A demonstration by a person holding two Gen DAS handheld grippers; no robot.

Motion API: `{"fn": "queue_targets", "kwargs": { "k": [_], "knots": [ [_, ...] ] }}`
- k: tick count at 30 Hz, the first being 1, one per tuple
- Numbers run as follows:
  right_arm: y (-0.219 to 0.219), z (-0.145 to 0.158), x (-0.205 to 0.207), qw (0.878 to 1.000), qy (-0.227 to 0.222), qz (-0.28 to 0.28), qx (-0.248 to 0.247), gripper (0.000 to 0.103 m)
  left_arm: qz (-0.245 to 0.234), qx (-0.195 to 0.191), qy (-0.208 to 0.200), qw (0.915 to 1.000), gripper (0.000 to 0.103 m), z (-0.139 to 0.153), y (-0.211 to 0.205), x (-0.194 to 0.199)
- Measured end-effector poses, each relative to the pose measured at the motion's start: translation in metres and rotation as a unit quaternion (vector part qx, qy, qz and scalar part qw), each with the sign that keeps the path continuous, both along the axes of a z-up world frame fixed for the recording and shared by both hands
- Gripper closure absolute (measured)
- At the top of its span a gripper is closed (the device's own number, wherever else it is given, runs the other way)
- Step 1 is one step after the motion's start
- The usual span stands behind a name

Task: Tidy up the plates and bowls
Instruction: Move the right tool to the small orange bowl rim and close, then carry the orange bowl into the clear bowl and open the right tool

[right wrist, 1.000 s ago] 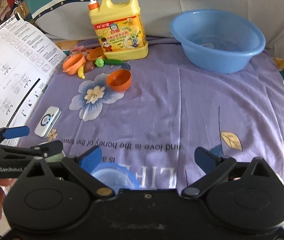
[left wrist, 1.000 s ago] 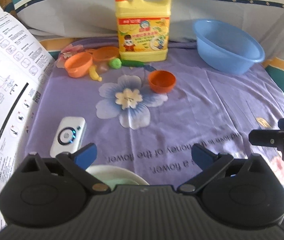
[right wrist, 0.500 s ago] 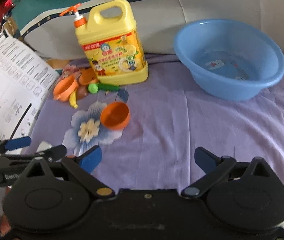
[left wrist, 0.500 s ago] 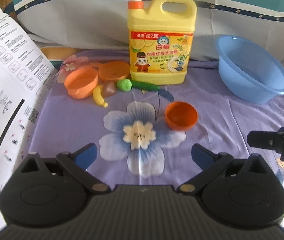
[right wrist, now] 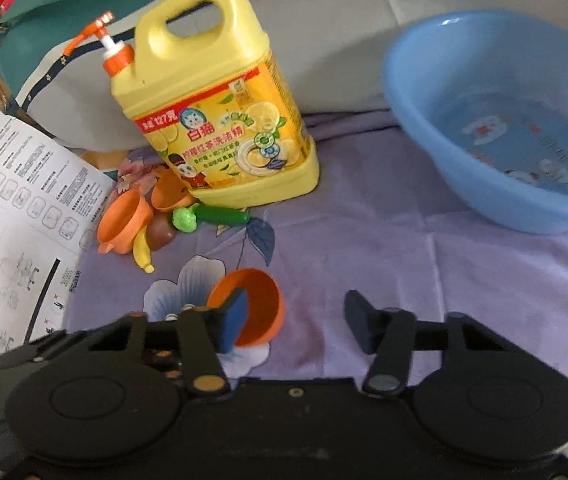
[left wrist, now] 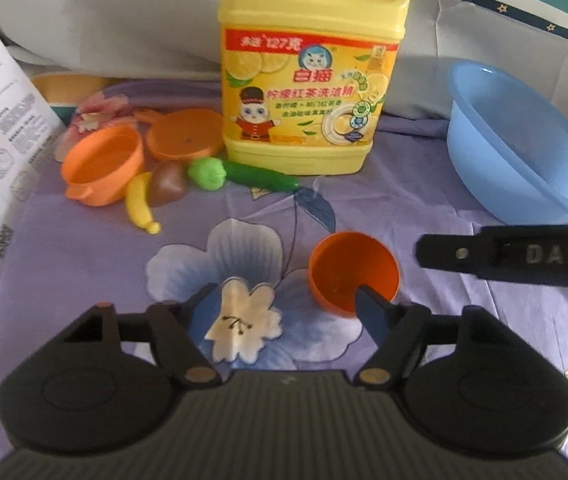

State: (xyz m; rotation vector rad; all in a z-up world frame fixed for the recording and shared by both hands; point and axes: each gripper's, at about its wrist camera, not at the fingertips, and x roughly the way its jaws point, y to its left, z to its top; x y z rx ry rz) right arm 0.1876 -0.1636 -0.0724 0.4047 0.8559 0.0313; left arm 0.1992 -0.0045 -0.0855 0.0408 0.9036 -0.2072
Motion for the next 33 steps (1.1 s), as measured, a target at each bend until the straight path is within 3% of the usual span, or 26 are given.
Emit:
{"fn": "queue_targets", "kwargs": {
  "k": [5,9,12,24,33],
  "knots": [
    [0.009,-0.013,0.011,1.0,0.011,0.016,0.007,0.069,-0.008,-0.013,0.014,0.9998,0.05,-0.01,-0.003,0.01],
    [0.015,-0.023,0.018,0.999,0.018,0.024,0.012,0.09,-0.013,-0.024,0.025,0.9993,0.075,-0.017,-0.004,0.015],
    [0.018,-0.027,0.02,0.999,0.02,0.031,0.015,0.095,-0.018,-0.029,0.031,0.9989,0.09,-0.021,-0.003,0.016],
    [0.022,-0.02,0.004,0.999,0.021,0.037,0.01,0.096,-0.033,-0.016,0.03,0.9989,0.091,-0.013,-0.004,0.003],
    [0.024,-0.005,-0.028,0.999,0.019,0.042,0.011,0.095,-0.049,-0.006,0.026,0.9984,0.091,0.006,-0.005,-0.031]
  ]
}}
